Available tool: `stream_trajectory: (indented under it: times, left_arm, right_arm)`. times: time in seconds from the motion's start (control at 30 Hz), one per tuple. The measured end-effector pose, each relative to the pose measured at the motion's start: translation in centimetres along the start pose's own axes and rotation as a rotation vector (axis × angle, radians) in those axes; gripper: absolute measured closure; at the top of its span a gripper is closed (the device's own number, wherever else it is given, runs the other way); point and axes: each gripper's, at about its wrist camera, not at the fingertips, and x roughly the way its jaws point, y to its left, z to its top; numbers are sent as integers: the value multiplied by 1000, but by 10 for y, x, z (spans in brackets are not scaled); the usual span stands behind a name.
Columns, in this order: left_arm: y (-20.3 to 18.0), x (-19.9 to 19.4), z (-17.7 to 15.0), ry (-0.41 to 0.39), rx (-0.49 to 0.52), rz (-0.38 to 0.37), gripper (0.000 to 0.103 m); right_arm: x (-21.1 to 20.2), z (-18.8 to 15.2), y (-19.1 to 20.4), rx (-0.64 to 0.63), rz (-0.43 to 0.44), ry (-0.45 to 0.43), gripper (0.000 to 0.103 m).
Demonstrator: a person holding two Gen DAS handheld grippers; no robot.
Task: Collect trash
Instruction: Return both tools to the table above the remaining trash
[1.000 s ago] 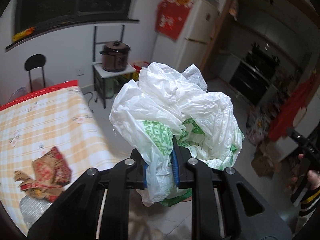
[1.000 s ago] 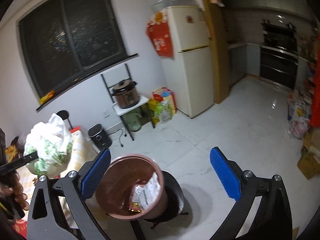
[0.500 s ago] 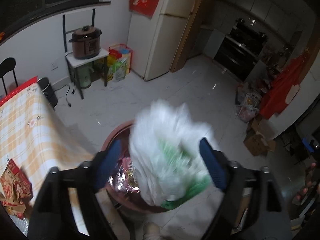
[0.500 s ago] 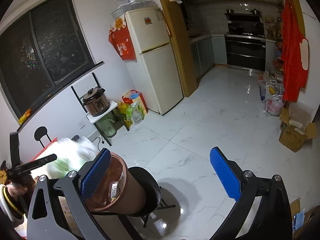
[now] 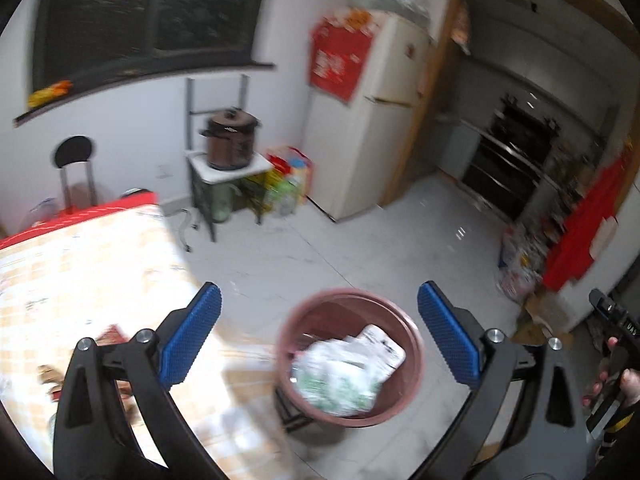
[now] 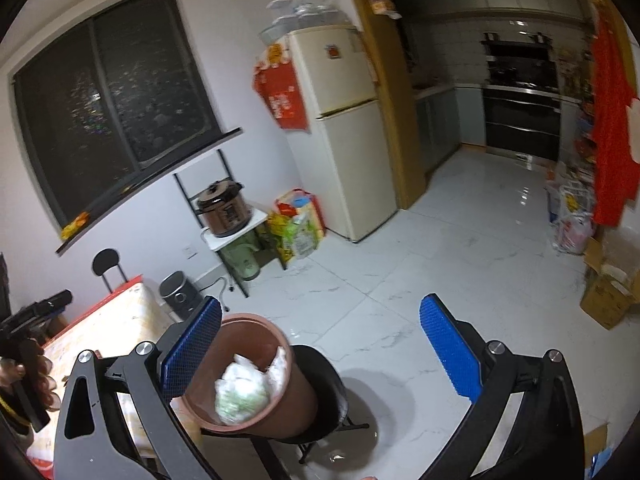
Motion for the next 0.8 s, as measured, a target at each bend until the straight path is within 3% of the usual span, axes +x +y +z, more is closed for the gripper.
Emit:
stream_trajectory:
  times: [0.2, 0.43, 0.67, 0.8]
  left_arm:
    - [75, -81, -5, -110, -105, 172, 6]
    - [168, -166, -51, -149, -288, 388, 6]
    - [217, -197, -116, -78, -419, 470, 6]
    - [239, -204, -147, -41, -476, 452, 6]
  right_arm:
    - [20, 3, 55, -80, 116, 22, 5]
    - [52, -3, 143, -189, 271, 89, 5]
    - [81, -35, 247, -300, 409, 216, 5]
    - [83, -61, 307, -366, 472, 279, 5]
